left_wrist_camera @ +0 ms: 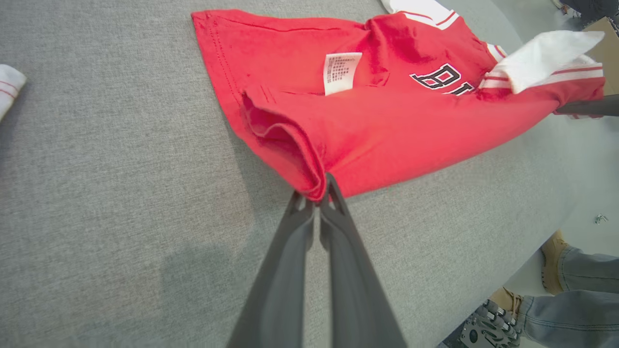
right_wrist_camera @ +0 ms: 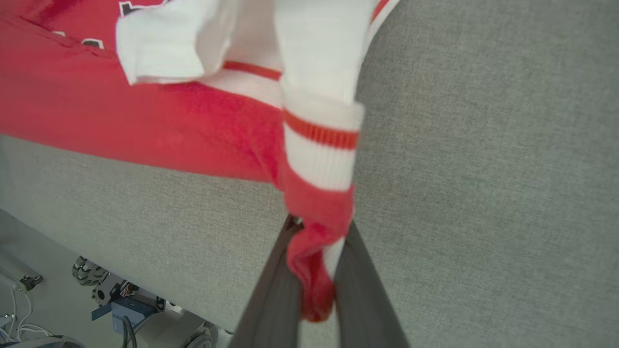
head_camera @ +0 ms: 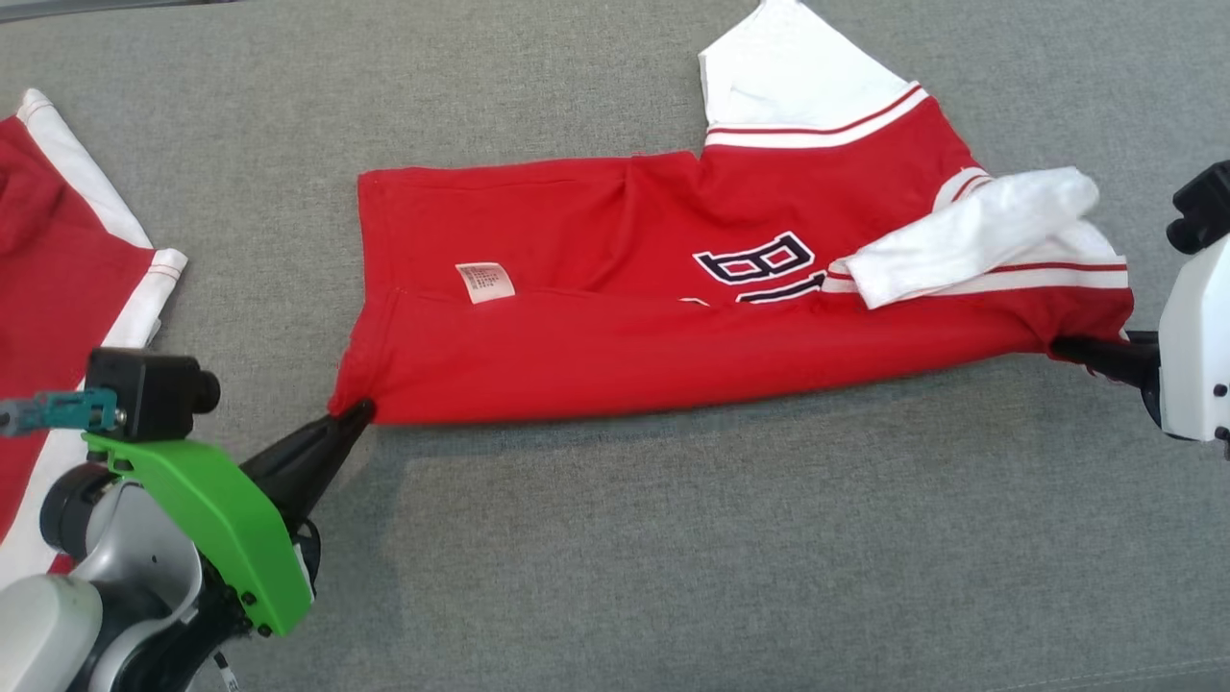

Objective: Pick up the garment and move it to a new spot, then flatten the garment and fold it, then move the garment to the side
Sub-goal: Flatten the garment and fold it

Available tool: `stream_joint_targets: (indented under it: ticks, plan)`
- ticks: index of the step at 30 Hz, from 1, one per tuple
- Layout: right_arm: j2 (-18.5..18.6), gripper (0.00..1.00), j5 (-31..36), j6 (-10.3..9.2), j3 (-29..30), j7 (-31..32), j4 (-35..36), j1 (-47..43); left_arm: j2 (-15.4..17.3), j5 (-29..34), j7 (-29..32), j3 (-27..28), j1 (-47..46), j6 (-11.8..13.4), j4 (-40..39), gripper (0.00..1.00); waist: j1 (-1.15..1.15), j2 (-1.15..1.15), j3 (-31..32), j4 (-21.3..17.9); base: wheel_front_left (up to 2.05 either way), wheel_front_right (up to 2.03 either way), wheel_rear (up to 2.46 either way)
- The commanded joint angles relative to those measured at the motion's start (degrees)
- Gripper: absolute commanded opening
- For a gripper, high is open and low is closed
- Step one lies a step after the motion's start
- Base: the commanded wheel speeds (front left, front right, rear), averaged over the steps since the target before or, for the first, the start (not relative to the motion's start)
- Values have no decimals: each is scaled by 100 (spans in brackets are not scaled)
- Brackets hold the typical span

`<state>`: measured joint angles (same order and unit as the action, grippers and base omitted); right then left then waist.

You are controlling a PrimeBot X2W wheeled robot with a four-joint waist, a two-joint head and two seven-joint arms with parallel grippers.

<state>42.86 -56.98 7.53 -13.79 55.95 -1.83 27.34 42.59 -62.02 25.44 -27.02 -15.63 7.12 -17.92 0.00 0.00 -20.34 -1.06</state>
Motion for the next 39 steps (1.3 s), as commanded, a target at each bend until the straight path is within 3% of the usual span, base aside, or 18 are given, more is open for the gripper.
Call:
stream_joint_targets:
  ticks: [1, 8, 17, 18, 19, 20, 22, 27, 34, 39]
  plan:
    - [-5, 0, 51, -8, 61, 39, 26, -134, 38, -32, -63, 24, 157, 60, -17, 0, 0, 0, 6, -4, 0, 0, 0]
    - [-10, 0, 349, -8, 173, 150, 300, -922, -119, 112, -508, -118, 883, 210, -50, 0, 0, 0, 138, 0, 0, 0, 0]
    - [-147, 0, 529, -8, 345, -396, 484, -1870, -483, 230, -1189, -242, 1613, 337, 354, 0, 0, 0, 179, 16, 0, 0, 0]
    - [-151, 0, 596, -8, 345, -517, 508, -1892, -531, 264, -1260, -248, 1626, 361, 401, 9, 0, 0, 176, 20, 0, 0, 0]
    - [-171, 56, 646, -8, 339, -654, 538, -1903, -557, 307, -1312, -270, 1644, 372, 440, 46, 0, 0, 171, 20, 0, 0, 0]
    - [-208, 100, 671, -8, 337, -723, 524, -1944, -593, 350, -1382, -261, 1662, 413, 476, 100, 0, 0, 173, 17, 0, 0, 0]
    - [-177, 100, 675, -8, 292, -679, 558, -2012, -613, 355, -1508, -186, 1736, 477, 513, 100, 0, 0, 176, -13, 0, 0, 0]
    - [-28, 100, 744, -7, 434, -618, 757, -1913, -307, 582, -1608, -34, 1807, 658, 404, 100, 0, 0, 159, -55, 0, 0, 0]
    - [-5, 100, 857, -7, 667, -481, 1280, -958, 242, 853, -1228, 240, 1128, 854, -176, 100, 0, 0, -58, -112, 0, 0, 0]
    - [-365, 100, 1170, -6, 406, -401, 1019, 201, 84, 963, -624, 72, -55, 705, -7, 100, 0, 0, -447, 5, 0, 0, 0]
